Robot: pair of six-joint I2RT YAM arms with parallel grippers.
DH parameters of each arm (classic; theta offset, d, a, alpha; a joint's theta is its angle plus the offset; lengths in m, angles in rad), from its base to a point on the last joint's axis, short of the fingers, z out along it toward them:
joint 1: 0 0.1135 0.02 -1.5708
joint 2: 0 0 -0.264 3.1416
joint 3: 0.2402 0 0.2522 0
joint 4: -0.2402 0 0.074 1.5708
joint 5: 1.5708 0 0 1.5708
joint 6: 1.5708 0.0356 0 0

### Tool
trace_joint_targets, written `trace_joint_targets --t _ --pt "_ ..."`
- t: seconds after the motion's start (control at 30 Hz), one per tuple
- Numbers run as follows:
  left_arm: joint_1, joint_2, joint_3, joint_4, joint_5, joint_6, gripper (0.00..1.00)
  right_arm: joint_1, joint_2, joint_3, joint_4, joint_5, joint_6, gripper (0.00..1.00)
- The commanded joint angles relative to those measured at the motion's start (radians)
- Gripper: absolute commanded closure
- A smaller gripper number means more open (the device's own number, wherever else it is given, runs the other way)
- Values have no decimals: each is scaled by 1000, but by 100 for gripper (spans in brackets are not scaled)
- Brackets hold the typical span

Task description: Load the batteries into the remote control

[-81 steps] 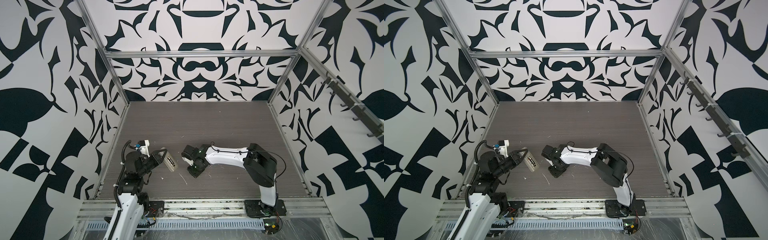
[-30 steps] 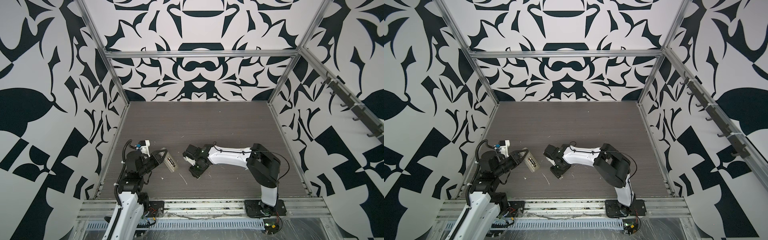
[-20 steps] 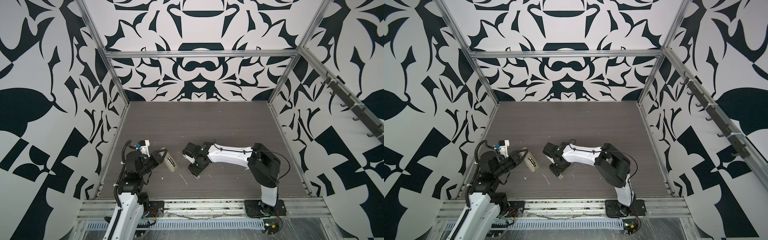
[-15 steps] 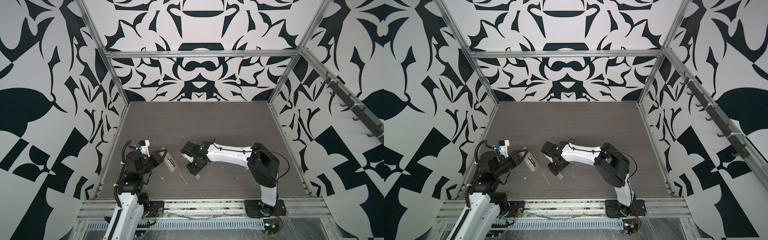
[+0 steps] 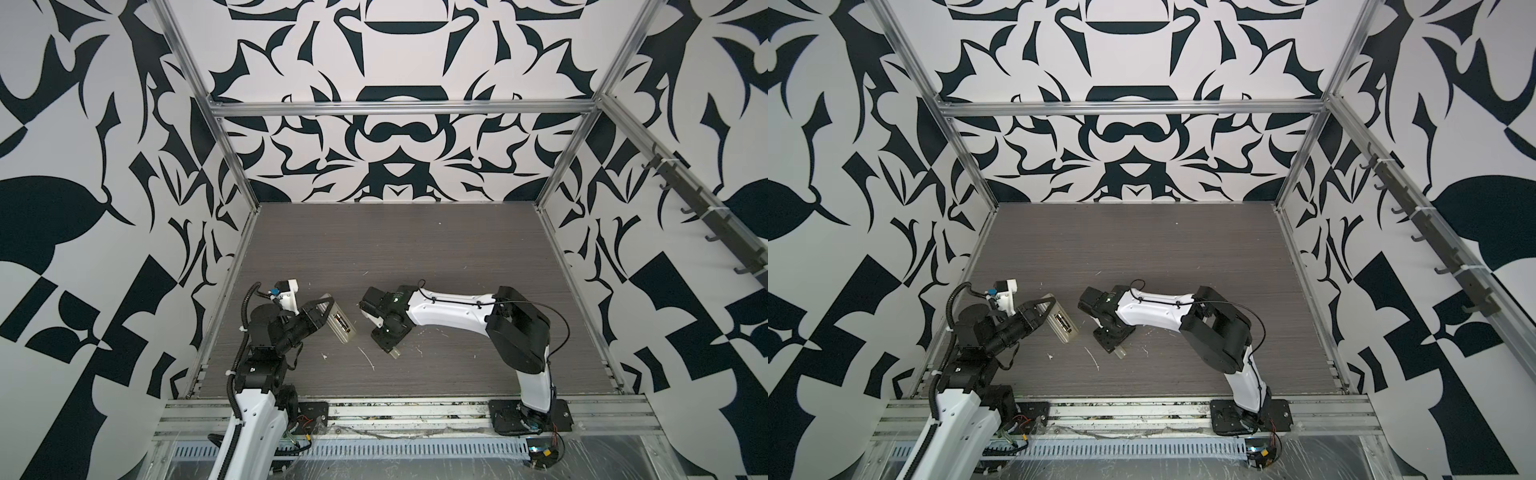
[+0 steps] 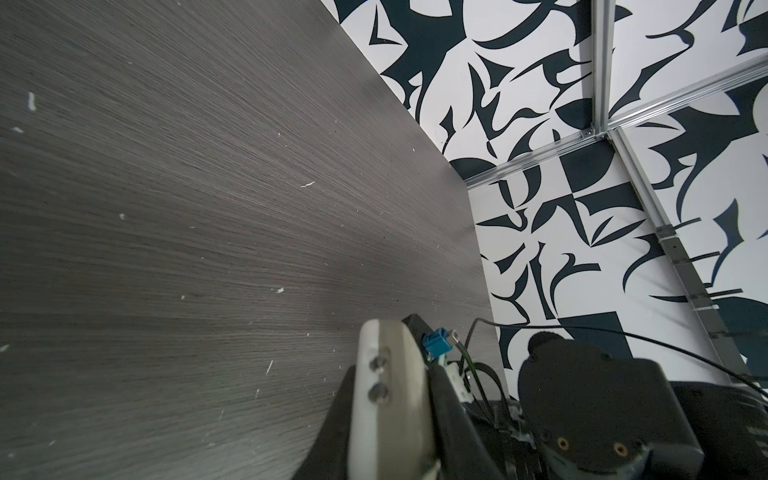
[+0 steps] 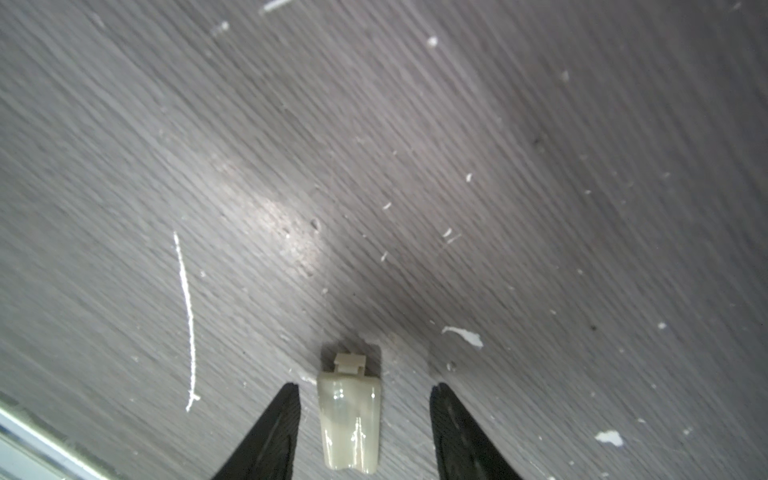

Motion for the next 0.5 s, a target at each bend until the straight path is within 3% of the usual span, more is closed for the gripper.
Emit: trace_joint_targets --t 0.0,0.47 --pt "5 -11 -2 19 10 0 100 10 -7 42 -28 29 16 47" --pt "5 -9 -2 19 15 -1 100 19 18 67 -54 64 19 51"
